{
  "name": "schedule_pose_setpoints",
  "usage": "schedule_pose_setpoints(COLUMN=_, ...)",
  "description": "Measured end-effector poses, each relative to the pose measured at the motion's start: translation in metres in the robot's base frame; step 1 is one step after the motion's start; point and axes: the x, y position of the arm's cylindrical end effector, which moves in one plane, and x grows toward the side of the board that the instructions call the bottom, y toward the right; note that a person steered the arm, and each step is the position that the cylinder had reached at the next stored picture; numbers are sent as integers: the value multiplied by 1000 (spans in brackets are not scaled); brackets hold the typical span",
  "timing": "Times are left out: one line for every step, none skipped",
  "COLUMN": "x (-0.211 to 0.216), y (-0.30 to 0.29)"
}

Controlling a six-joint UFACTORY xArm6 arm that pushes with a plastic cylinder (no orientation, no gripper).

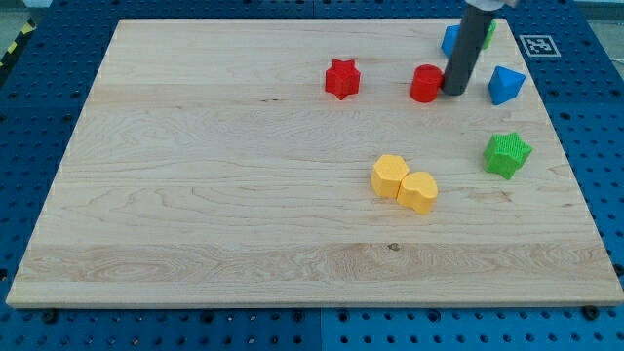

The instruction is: Slide the blue triangle below blue cube

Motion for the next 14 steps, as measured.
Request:
schedule_pose_setpoints(x=0, y=-36)
schedule_pose_setpoints(x=0, y=-69)
schedule_pose_setpoints(x=0, y=-78)
schedule_pose_setpoints(x=-1, y=-67)
schedule_pose_setpoints(x=-17, y=-32)
schedule_pose_setpoints(x=-40, y=4)
schedule_pose_setpoints(x=-47, y=24)
schedule_pose_setpoints(x=-47, y=43)
schedule_pose_setpoints(x=-45, y=72)
schedule_pose_setpoints(x=-34, y=108)
schedule_pose_setpoints(x=-8, y=137)
schedule_pose_setpoints(x=20, y=138)
schedule_pose_setpoints(x=20, y=112)
schedule_pose_setpoints(x=16, y=77)
